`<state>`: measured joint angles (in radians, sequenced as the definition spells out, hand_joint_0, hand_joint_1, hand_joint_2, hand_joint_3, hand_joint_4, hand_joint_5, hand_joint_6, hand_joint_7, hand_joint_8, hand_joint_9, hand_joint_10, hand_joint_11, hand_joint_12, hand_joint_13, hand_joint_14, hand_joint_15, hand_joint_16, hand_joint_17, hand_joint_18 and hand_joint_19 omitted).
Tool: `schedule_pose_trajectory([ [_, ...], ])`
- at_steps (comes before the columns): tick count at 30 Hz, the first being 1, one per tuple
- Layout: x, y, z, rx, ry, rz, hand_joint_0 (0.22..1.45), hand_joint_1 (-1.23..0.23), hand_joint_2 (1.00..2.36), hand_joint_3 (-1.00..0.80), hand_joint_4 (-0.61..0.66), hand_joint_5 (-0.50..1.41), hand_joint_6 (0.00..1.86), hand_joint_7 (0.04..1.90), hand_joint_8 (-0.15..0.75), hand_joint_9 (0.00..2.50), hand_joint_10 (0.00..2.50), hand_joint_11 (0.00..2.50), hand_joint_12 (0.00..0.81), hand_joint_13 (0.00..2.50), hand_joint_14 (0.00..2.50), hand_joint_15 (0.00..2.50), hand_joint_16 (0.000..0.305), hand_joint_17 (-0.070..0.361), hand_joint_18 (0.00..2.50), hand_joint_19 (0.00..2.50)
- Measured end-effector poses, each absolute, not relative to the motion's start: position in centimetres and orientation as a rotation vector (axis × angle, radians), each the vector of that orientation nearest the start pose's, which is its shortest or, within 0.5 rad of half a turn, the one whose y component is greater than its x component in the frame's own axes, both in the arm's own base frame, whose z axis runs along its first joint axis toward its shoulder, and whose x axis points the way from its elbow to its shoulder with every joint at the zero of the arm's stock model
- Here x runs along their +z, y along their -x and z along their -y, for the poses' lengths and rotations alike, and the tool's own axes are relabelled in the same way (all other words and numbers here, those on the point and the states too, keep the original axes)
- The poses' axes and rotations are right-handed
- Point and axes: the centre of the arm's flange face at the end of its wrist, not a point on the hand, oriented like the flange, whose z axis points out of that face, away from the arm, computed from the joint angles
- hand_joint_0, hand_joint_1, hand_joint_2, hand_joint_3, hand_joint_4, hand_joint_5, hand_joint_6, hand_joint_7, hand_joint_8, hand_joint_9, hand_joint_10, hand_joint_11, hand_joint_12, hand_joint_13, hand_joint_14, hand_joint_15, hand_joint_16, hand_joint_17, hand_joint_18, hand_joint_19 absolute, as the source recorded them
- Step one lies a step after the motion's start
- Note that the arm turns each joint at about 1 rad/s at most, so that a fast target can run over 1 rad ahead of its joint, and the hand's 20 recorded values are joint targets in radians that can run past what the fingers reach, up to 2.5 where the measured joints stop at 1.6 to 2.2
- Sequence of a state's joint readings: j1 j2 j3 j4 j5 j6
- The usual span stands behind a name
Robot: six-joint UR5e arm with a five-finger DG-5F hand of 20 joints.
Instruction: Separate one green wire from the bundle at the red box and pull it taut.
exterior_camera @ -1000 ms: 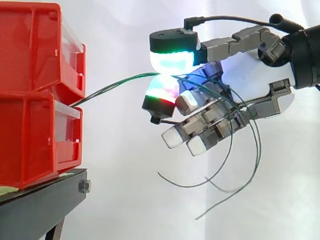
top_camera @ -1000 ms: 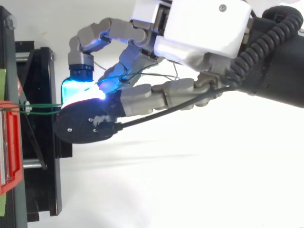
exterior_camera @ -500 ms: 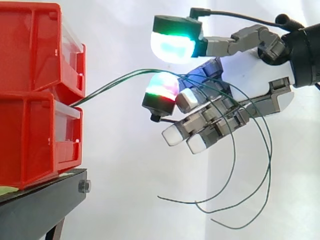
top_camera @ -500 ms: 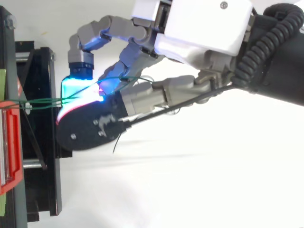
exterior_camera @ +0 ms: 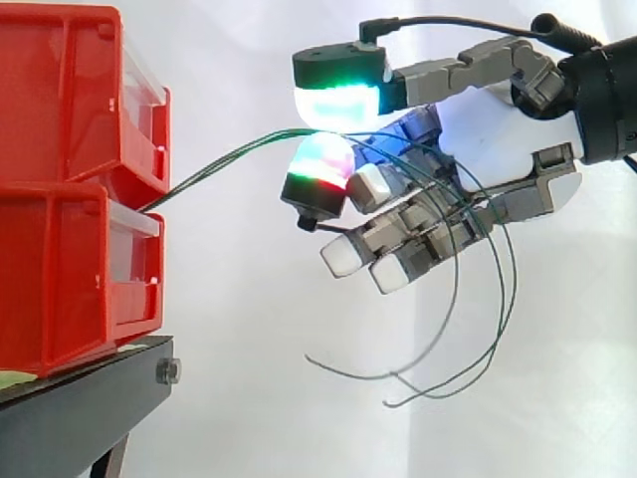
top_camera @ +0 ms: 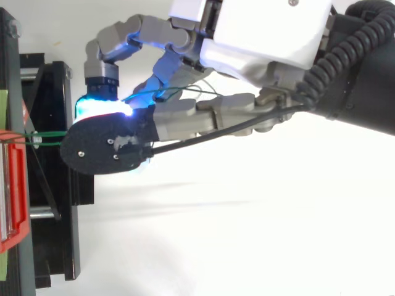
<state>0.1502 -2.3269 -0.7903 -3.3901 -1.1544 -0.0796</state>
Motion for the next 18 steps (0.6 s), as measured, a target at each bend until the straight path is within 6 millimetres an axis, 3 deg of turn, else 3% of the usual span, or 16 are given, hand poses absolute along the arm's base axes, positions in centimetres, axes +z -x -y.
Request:
schedule_pose_trajectory([
  [9, 36.05, -76.73, 6.05, 0.799, -1.377, -1.240, 0.70, -0.92, 1.02, -0.26, 0.13, -0.17, 0.90, 1.41, 0.303, 0.98, 0.02, 0.73, 0.378, 0.78, 0.02, 0.43, 0.056, 0.126, 0.76, 0.47],
  [18, 35.92, -76.69, 6.24, 0.797, -1.379, -1.242, 0.69, -0.92, 1.01, -0.35, 0.18, -0.17, 0.89, 1.37, 0.300, 0.98, 0.02, 0.73, 0.373, 0.78, 0.02, 0.43, 0.056, 0.125, 0.76, 0.48],
])
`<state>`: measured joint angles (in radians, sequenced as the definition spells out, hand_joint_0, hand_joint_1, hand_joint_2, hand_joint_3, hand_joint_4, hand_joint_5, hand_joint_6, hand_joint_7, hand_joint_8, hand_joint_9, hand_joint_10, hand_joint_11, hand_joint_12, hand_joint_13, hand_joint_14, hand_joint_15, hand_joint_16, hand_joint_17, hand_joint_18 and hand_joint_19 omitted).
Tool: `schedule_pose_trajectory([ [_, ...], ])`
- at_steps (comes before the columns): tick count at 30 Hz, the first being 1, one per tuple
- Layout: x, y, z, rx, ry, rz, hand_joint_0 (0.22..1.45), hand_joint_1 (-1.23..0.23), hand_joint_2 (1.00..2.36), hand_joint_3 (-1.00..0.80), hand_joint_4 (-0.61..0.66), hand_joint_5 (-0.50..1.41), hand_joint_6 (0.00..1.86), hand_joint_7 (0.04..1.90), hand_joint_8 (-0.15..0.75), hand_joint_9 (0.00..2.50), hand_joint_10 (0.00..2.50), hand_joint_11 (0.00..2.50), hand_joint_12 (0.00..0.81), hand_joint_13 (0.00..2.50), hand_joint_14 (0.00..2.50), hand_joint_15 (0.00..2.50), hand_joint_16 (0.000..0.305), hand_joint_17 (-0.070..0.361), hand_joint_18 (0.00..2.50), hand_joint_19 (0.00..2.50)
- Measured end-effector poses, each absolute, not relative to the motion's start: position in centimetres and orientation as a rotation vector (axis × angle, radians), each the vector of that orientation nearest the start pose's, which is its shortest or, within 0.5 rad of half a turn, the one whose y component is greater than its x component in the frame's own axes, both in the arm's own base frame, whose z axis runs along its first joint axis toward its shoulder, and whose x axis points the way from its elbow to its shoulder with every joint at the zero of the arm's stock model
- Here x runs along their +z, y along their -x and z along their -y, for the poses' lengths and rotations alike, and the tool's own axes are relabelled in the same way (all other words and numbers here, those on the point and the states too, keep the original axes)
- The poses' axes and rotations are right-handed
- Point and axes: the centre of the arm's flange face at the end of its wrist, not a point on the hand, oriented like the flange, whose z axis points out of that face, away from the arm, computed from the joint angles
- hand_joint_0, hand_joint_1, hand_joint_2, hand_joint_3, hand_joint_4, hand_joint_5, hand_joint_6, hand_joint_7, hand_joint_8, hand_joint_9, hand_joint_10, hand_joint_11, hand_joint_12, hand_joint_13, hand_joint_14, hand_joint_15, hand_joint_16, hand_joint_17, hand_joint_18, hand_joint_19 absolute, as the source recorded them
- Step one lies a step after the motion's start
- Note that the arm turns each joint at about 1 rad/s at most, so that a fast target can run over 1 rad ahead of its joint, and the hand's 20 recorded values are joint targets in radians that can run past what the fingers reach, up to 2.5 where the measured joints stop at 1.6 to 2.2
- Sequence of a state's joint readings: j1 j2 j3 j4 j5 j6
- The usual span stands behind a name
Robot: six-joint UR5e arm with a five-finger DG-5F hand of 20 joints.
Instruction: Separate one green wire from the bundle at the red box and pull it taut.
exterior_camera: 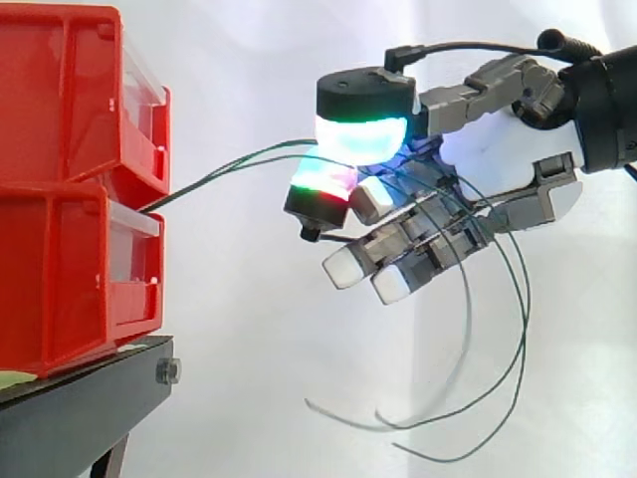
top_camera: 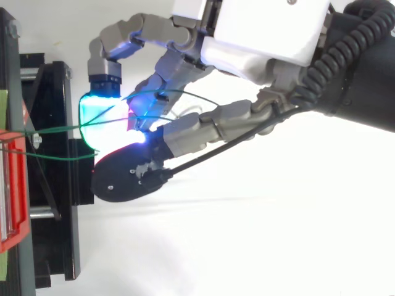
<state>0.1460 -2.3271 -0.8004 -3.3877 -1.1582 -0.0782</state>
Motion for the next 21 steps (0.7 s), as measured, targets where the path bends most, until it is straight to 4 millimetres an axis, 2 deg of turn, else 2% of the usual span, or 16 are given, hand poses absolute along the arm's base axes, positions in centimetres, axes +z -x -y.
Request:
schedule_pose_trajectory([
  [3, 35.90, -76.68, 6.25, 0.795, -1.379, -1.243, 0.67, -0.88, 1.01, -0.38, 0.21, -0.17, 0.89, 1.34, 0.301, 0.98, 0.02, 0.73, 0.373, 0.78, 0.02, 0.43, 0.056, 0.125, 0.76, 0.49],
  [4, 35.90, -76.67, 6.26, 0.795, -1.379, -1.242, 0.61, -0.78, 1.01, -0.42, 0.21, -0.17, 0.89, 1.31, 0.300, 1.01, 0.02, 0.73, 0.378, 0.78, 0.02, 0.45, 0.056, 0.125, 0.75, 0.52],
  [7, 35.77, -76.64, 6.25, 0.790, -1.381, -1.242, 0.54, -0.65, 1.00, -0.49, 0.21, -0.16, 0.88, 1.31, 0.319, 1.05, 0.02, 0.75, 0.395, 0.80, 0.02, 0.45, 0.059, 0.132, 0.76, 0.54],
  [12, 35.21, -76.54, 6.04, 0.785, -1.385, -1.251, 0.56, -0.49, 1.00, -0.45, 0.20, -0.16, 0.87, 1.31, 0.318, 1.08, 0.02, 0.73, 0.389, 0.81, 0.02, 0.46, 0.058, 0.131, 0.76, 0.55],
  [14, 35.10, -76.52, 6.02, 0.784, -1.386, -1.252, 0.59, -0.50, 1.01, -0.36, 0.20, -0.16, 0.87, 1.32, 0.317, 1.07, 0.02, 0.74, 0.385, 0.81, 0.02, 0.46, 0.057, 0.128, 0.75, 0.56],
  [19, 35.04, -76.51, 6.01, 0.783, -1.385, -1.254, 0.58, -0.67, 1.02, -0.09, 0.22, -0.16, 0.87, 1.42, 0.335, 1.07, 0.02, 0.75, 0.404, 0.83, 0.02, 0.45, 0.060, 0.135, 0.78, 0.54],
  [21, 35.04, -76.51, 6.01, 0.783, -1.385, -1.253, 0.58, -0.70, 1.02, -0.05, 0.19, -0.16, 0.88, 1.42, 0.338, 1.07, 0.02, 0.75, 0.405, 0.83, 0.02, 0.44, 0.060, 0.135, 0.79, 0.53],
])
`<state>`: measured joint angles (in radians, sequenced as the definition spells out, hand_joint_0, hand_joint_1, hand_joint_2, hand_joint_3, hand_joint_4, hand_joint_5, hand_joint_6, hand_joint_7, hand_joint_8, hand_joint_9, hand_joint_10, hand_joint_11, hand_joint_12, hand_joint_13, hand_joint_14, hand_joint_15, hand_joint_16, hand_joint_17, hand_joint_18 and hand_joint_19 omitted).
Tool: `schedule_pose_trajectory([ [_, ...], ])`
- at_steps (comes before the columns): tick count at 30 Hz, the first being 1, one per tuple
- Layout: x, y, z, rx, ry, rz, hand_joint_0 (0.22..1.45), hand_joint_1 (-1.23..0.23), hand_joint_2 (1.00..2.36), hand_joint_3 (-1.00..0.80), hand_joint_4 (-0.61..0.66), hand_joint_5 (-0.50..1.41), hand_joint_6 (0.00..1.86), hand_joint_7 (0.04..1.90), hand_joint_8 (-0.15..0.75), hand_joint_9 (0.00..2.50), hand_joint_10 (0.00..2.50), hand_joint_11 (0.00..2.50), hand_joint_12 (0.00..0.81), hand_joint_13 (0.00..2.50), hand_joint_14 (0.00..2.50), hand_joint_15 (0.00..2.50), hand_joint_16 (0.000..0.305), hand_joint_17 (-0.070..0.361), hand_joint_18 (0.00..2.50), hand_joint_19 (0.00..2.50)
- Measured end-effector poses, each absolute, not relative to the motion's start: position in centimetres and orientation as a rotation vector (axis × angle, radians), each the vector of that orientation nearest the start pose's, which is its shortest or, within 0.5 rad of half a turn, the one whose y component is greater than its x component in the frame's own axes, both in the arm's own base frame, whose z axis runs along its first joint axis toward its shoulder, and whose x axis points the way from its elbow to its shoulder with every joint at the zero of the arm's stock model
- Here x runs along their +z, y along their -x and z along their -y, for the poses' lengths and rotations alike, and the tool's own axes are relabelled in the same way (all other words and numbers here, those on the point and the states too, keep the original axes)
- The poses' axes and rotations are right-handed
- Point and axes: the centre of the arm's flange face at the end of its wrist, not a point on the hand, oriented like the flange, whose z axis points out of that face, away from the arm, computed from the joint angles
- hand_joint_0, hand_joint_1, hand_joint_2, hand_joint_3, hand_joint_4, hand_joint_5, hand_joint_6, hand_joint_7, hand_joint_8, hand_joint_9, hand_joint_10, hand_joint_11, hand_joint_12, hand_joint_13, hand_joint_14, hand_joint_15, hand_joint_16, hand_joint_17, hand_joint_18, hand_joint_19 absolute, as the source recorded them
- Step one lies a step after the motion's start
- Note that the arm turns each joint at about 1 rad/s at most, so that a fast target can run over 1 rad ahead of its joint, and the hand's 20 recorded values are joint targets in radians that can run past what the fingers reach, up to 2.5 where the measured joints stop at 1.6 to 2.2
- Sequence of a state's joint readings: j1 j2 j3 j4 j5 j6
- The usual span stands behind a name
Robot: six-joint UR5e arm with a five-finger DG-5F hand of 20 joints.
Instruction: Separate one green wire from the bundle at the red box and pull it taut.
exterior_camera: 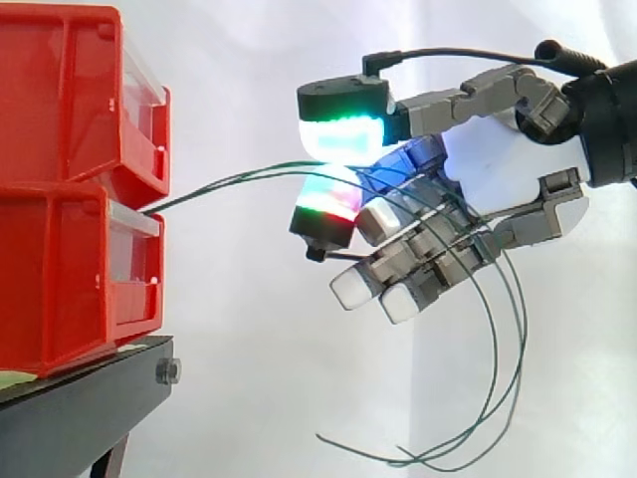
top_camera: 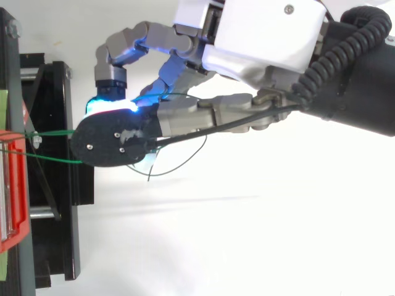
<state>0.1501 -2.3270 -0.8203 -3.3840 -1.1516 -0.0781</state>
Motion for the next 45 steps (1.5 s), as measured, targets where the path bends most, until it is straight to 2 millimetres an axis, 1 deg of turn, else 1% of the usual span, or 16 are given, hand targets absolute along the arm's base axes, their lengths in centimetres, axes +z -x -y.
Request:
schedule_pose_trajectory([
  [2, 35.03, -76.51, 6.01, 0.783, -1.385, -1.254, 0.59, -0.73, 1.02, -0.04, 0.17, -0.16, 0.88, 1.42, 0.332, 1.06, 0.02, 0.75, 0.405, 0.83, 0.02, 0.45, 0.060, 0.136, 0.79, 0.53],
  [5, 35.02, -76.50, 6.02, 0.783, -1.386, -1.254, 0.61, -0.78, 1.02, -0.04, 0.11, -0.17, 0.90, 1.36, 0.313, 1.01, 0.02, 0.76, 0.394, 0.80, 0.02, 0.45, 0.058, 0.132, 0.78, 0.53],
  [8, 35.01, -76.51, 6.01, 0.783, -1.385, -1.254, 0.62, -0.82, 1.02, -0.11, 0.15, -0.18, 0.91, 1.32, 0.305, 0.98, 0.02, 0.75, 0.384, 0.78, 0.02, 0.46, 0.057, 0.128, 0.76, 0.53],
  [10, 35.02, -76.51, 6.02, 0.783, -1.386, -1.254, 0.62, -0.84, 1.02, -0.26, 0.19, -0.18, 0.90, 1.28, 0.303, 0.98, 0.02, 0.75, 0.383, 0.78, 0.02, 0.45, 0.057, 0.128, 0.75, 0.53],
  [12, 35.02, -76.50, 6.04, 0.783, -1.386, -1.254, 0.60, -0.80, 1.01, -0.38, 0.20, -0.18, 0.90, 1.29, 0.304, 0.99, 0.02, 0.74, 0.384, 0.78, 0.02, 0.45, 0.057, 0.128, 0.75, 0.53],
  [14, 35.03, -76.50, 6.12, 0.783, -1.386, -1.254, 0.60, -0.73, 1.01, -0.42, 0.21, -0.17, 0.89, 1.30, 0.313, 1.05, 0.02, 0.75, 0.382, 0.79, 0.02, 0.45, 0.057, 0.127, 0.75, 0.54],
  [15, 35.03, -76.50, 6.16, 0.783, -1.386, -1.253, 0.58, -0.63, 1.01, -0.42, 0.21, -0.17, 0.89, 1.30, 0.313, 1.05, 0.02, 0.76, 0.386, 0.80, 0.02, 0.46, 0.057, 0.128, 0.76, 0.53],
  [16, 35.04, -76.50, 6.20, 0.783, -1.386, -1.253, 0.58, -0.58, 1.01, -0.41, 0.20, -0.17, 0.89, 1.31, 0.313, 1.06, 0.02, 0.75, 0.386, 0.81, 0.02, 0.45, 0.057, 0.128, 0.76, 0.54],
  [19, 35.20, -76.52, 6.28, 0.784, -1.386, -1.251, 0.59, -0.52, 1.01, -0.36, 0.21, -0.16, 0.88, 1.33, 0.310, 1.07, 0.02, 0.74, 0.384, 0.81, 0.02, 0.46, 0.057, 0.128, 0.76, 0.56],
  [23, 35.43, -76.55, 6.28, 0.787, -1.384, -1.249, 0.58, -0.51, 1.01, -0.33, 0.20, -0.16, 0.88, 1.34, 0.318, 1.07, 0.02, 0.74, 0.389, 0.81, 0.02, 0.46, 0.057, 0.129, 0.76, 0.56],
  [26, 35.48, -76.56, 6.29, 0.787, -1.384, -1.248, 0.58, -0.58, 1.02, -0.24, 0.21, -0.16, 0.88, 1.35, 0.326, 1.07, 0.02, 0.75, 0.391, 0.81, 0.02, 0.46, 0.057, 0.129, 0.76, 0.55],
  [28, 35.48, -76.57, 6.30, 0.788, -1.384, -1.247, 0.58, -0.70, 1.02, -0.15, 0.21, -0.17, 0.89, 1.37, 0.325, 1.06, 0.02, 0.76, 0.395, 0.81, 0.02, 0.46, 0.057, 0.129, 0.76, 0.56],
  [31, 35.50, -76.60, 6.30, 0.789, -1.382, -1.246, 0.59, -0.74, 1.02, -0.13, 0.19, -0.17, 0.89, 1.35, 0.317, 1.04, 0.02, 0.76, 0.391, 0.81, 0.02, 0.46, 0.057, 0.129, 0.76, 0.55],
  [35, 35.53, -76.60, 6.28, 0.789, -1.382, -1.246, 0.61, -0.80, 1.02, -0.17, 0.18, -0.18, 0.90, 1.32, 0.315, 1.01, 0.02, 0.77, 0.386, 0.79, 0.02, 0.46, 0.057, 0.129, 0.76, 0.54],
  [37, 35.54, -76.59, 6.29, 0.788, -1.383, -1.246, 0.63, -0.84, 1.02, -0.22, 0.18, -0.18, 0.90, 1.30, 0.304, 0.98, 0.02, 0.77, 0.385, 0.79, 0.02, 0.45, 0.057, 0.128, 0.76, 0.52],
  [45, 35.48, -76.55, 6.29, 0.786, -1.384, -1.249, 0.68, -0.92, 1.01, -0.34, 0.18, -0.19, 0.90, 1.28, 0.295, 0.96, 0.02, 0.76, 0.376, 0.78, 0.02, 0.44, 0.056, 0.127, 0.76, 0.49],
])
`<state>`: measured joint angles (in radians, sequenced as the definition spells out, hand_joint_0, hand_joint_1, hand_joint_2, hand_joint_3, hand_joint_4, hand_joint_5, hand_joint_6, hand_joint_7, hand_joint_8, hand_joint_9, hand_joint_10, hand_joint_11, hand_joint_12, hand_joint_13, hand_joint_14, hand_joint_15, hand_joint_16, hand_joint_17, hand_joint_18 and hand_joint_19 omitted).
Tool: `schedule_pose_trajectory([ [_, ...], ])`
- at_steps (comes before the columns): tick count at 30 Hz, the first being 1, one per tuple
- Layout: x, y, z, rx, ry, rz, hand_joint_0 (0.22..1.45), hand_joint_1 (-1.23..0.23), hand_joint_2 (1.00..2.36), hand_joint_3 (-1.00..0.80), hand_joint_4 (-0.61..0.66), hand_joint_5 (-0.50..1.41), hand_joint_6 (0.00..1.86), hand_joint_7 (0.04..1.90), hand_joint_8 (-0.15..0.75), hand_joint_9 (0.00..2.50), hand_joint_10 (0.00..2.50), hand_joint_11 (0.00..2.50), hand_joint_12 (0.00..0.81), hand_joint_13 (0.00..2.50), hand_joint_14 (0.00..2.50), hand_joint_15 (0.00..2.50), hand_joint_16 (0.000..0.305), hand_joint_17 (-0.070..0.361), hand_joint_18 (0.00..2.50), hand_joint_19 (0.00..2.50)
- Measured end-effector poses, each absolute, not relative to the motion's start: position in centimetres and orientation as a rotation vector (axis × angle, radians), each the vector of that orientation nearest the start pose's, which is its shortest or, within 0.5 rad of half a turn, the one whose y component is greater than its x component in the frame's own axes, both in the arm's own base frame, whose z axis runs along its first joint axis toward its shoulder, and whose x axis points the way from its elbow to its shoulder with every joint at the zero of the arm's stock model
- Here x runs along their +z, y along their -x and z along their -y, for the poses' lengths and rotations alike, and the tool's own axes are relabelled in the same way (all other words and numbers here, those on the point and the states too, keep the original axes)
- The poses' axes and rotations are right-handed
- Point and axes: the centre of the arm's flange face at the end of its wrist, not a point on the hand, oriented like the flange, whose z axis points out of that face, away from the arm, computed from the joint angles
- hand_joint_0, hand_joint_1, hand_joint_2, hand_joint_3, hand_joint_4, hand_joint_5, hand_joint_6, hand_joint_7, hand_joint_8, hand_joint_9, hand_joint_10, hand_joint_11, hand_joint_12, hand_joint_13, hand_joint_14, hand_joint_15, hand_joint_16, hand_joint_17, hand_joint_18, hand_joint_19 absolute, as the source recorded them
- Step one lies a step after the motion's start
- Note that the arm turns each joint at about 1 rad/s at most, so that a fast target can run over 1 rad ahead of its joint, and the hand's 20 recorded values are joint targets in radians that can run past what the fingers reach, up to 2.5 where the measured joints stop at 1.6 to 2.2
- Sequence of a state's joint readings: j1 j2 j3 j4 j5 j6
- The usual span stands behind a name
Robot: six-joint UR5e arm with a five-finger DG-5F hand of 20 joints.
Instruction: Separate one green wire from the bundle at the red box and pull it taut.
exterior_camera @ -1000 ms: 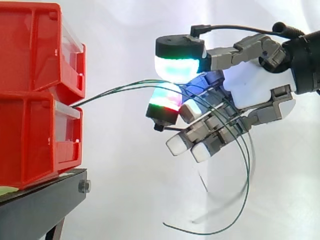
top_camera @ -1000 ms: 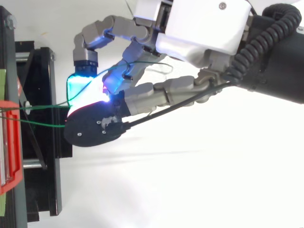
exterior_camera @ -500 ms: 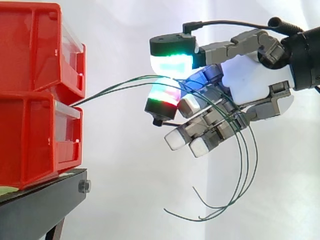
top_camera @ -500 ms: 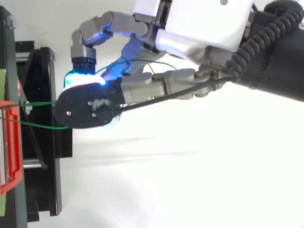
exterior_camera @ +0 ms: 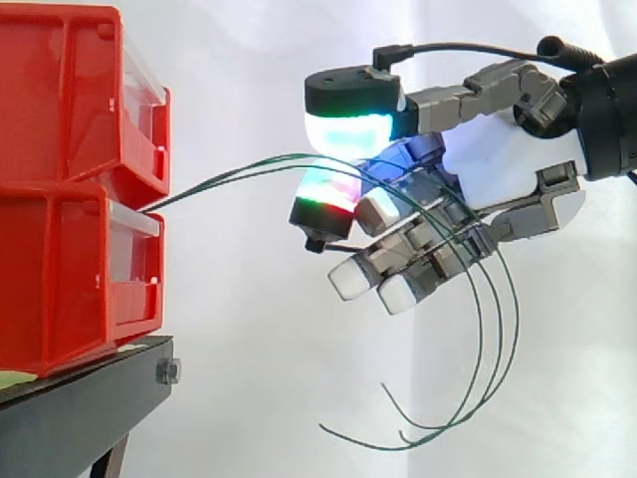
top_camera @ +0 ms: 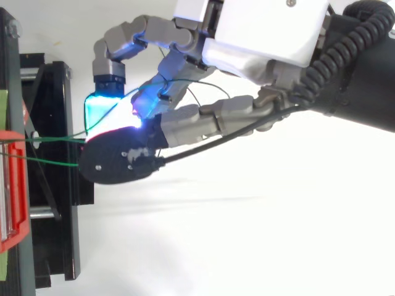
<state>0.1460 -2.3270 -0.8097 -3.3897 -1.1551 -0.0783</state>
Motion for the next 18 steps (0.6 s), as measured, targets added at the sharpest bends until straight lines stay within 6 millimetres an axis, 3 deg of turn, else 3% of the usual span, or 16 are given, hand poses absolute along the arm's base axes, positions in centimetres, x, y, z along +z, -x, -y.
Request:
schedule_pose_trajectory([
  [4, 35.48, -76.55, 6.29, 0.787, -1.385, -1.249, 0.71, -0.92, 1.00, -0.46, 0.18, -0.19, 0.90, 1.24, 0.295, 0.95, 0.02, 0.77, 0.371, 0.77, 0.02, 0.43, 0.056, 0.126, 0.76, 0.48],
  [8, 35.47, -76.55, 6.29, 0.788, -1.386, -1.248, 0.63, -0.92, 1.00, -0.50, 0.18, -0.19, 0.90, 1.22, 0.290, 0.95, 0.02, 0.75, 0.368, 0.76, 0.02, 0.44, 0.056, 0.126, 0.75, 0.50],
  [10, 35.47, -76.55, 6.29, 0.788, -1.386, -1.248, 0.54, -0.74, 1.00, -0.50, 0.19, -0.16, 0.88, 1.26, 0.307, 1.02, 0.02, 0.74, 0.383, 0.79, 0.02, 0.45, 0.058, 0.129, 0.75, 0.53],
  [13, 35.51, -76.54, 6.29, 0.789, -1.386, -1.248, 0.52, -0.58, 1.00, -0.50, 0.18, -0.15, 0.86, 1.25, 0.314, 1.08, 0.02, 0.74, 0.390, 0.82, 0.02, 0.45, 0.059, 0.133, 0.77, 0.54],
  [16, 35.51, -76.54, 6.30, 0.790, -1.386, -1.249, 0.55, -0.45, 1.00, -0.50, 0.17, -0.14, 0.85, 1.29, 0.306, 1.11, 0.02, 0.73, 0.383, 0.83, 0.02, 0.46, 0.058, 0.130, 0.77, 0.56],
  [18, 35.54, -76.53, 6.35, 0.791, -1.386, -1.248, 0.59, -0.48, 1.00, -0.44, 0.17, -0.14, 0.84, 1.31, 0.303, 1.12, 0.02, 0.73, 0.380, 0.83, 0.02, 0.46, 0.056, 0.126, 0.76, 0.57],
])
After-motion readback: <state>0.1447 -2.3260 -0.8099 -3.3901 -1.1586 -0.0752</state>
